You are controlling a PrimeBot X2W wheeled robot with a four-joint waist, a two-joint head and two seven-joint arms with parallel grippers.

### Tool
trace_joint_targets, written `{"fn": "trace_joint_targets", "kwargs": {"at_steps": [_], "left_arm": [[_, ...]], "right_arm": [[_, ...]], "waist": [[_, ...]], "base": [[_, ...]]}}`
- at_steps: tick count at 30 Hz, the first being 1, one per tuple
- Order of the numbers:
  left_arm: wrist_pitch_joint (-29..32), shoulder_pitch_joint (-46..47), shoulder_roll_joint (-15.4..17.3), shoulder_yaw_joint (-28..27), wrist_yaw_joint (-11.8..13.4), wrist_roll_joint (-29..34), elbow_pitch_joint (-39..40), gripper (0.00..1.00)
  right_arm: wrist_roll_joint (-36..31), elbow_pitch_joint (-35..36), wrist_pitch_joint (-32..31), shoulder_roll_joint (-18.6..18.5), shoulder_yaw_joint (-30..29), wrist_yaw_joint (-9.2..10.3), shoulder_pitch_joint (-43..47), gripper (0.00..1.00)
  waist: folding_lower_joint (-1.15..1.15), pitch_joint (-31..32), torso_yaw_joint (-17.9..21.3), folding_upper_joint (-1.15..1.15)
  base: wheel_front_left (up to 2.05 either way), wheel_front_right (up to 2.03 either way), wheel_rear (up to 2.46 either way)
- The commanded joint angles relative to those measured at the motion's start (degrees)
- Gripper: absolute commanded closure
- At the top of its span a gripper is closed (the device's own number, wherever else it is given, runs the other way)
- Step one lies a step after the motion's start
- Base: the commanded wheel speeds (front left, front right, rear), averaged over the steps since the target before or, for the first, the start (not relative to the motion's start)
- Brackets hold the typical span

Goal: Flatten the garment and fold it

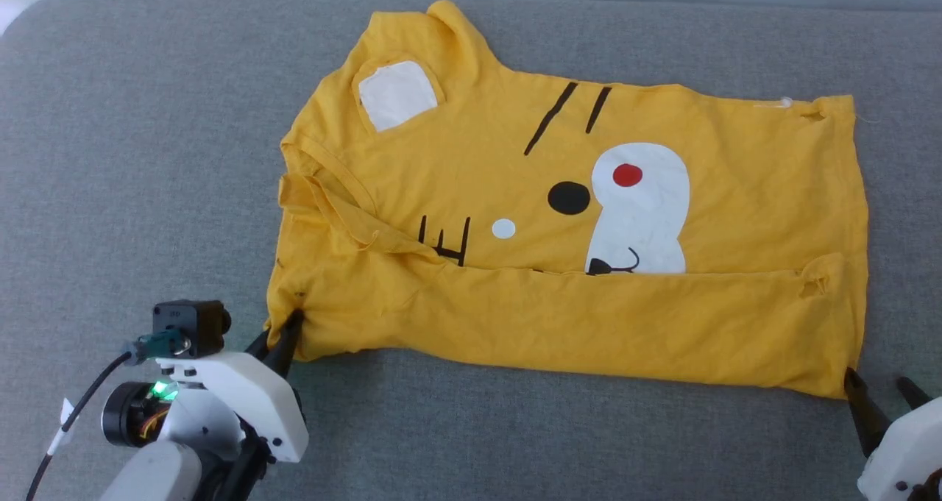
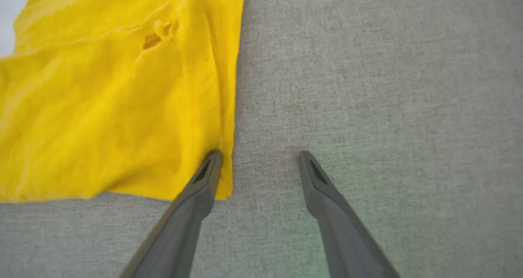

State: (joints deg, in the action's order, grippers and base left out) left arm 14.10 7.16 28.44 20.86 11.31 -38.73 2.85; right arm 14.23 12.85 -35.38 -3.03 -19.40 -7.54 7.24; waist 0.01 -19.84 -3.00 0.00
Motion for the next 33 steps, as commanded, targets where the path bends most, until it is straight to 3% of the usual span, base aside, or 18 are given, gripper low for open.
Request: {"fn": "trace_joint_targets", "kwargs": {"at_steps": [1, 9, 10, 11, 12, 24, 33], "left_arm": [[-0.1, -0.8, -0.3, 0.5, 0.3, 0.4, 0.2, 1.00], [-0.1, -0.9, -0.6, 0.9, 0.4, 0.2, 0.6, 1.00], [-0.1, -0.9, -0.7, 0.9, 0.4, 0.1, 0.6, 1.00], [-0.2, -0.8, -0.7, 0.9, 0.4, 0.1, 0.6, 1.00], [-0.2, -0.8, -0.8, 1.0, 0.4, 0.1, 0.5, 1.00], [-3.7, -3.3, -1.9, -2.9, 1.6, -3.2, 4.3, 1.00], [-2.0, -12.0, 1.2, -6.2, 2.7, -7.2, 14.5, 1.00]], "right_arm": [[-0.1, -0.7, 0.1, 0.1, 1.0, 0.05, -0.4, 0.00], [-0.1, -2.3, -0.7, 0.1, 4.5, 0.05, -0.8, 0.00], [0.3, -2.8, -0.9, 0.1, 4.5, 0.05, -0.9, 0.30], [0.5, -3.1, -0.8, 0.1, 4.3, 0.05, -1.0, 0.89], [0.3, -3.3, -0.9, 0.1, 4.3, 0.05, -1.0, 1.00], [1.2, -0.8, 1.7, 0.1, 1.0, 0.05, -2.4, 1.00], [4.0, 4.6, -2.1, 0.1, -0.5, 0.05, 1.3, 1.00]], "waist": [[-0.01, 0.0, -0.1, 0.00], [-0.01, 0.0, -0.8, 0.00], [-0.01, 0.0, -0.9, 0.00], [-0.01, 0.0, -1.0, 0.00], [-0.01, 0.0, -1.1, 0.00], [-0.01, 1.6, -0.3, 0.00], [-0.01, 5.0, 0.5, 0.00]], "base": [[0.00, 0.00, 0.00], [0.00, 0.00, 0.00], [0.00, 0.00, 0.00], [0.00, 0.00, 0.00], [0.00, 0.00, 0.00], [0.00, 0.00, 0.00], [0.00, 0.00, 0.00]]}}
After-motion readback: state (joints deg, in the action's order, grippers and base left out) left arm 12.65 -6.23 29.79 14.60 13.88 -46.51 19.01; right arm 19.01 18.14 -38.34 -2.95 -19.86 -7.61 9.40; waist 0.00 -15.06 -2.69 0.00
